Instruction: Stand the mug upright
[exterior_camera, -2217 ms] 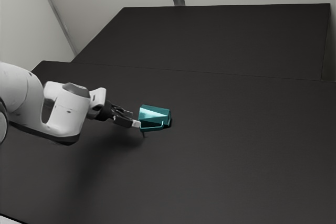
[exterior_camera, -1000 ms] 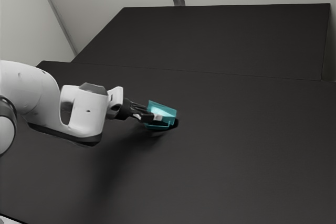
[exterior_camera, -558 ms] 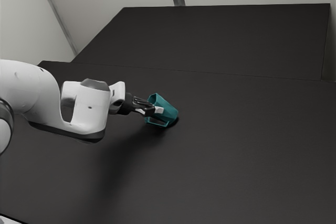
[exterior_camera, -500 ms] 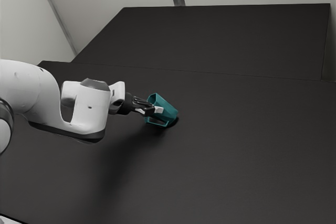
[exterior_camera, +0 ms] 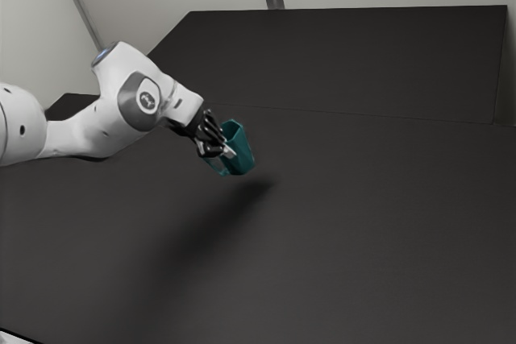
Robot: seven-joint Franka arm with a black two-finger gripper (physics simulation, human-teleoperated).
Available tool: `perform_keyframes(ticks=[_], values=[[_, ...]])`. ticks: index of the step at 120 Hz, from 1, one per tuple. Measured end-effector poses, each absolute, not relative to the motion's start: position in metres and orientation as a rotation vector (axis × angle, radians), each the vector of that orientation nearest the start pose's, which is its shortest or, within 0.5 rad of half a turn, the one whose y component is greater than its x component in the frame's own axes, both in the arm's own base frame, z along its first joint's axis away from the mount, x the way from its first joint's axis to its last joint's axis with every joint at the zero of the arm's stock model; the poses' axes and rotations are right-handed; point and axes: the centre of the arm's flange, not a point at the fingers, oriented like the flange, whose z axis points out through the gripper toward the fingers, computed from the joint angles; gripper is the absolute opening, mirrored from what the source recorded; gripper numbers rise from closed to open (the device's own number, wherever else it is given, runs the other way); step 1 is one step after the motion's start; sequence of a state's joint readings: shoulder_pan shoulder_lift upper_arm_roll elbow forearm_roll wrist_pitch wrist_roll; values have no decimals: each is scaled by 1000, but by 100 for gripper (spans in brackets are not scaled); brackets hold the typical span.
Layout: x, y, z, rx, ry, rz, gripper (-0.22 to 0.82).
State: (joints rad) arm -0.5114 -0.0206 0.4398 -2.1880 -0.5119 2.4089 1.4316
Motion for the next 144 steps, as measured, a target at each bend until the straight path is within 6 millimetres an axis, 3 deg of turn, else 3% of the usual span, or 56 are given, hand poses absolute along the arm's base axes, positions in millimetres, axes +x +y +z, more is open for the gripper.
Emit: perform_keyframes(ticks=[9,17,29,39,61,108,130,144], values=[[533,-40,420,-2716,1745,-537,-18],[523,-25,411,-2772,1652,-414,-18],[516,3,404,-2856,1459,-293,-18],[514,11,401,-2904,1326,-237,-18],[519,9,390,-2970,1087,-200,-18],[531,3,381,-3094,633,-307,-18],[499,-19,375,-3182,515,-329,-18],[491,-18,370,-3199,430,-357,-18]])
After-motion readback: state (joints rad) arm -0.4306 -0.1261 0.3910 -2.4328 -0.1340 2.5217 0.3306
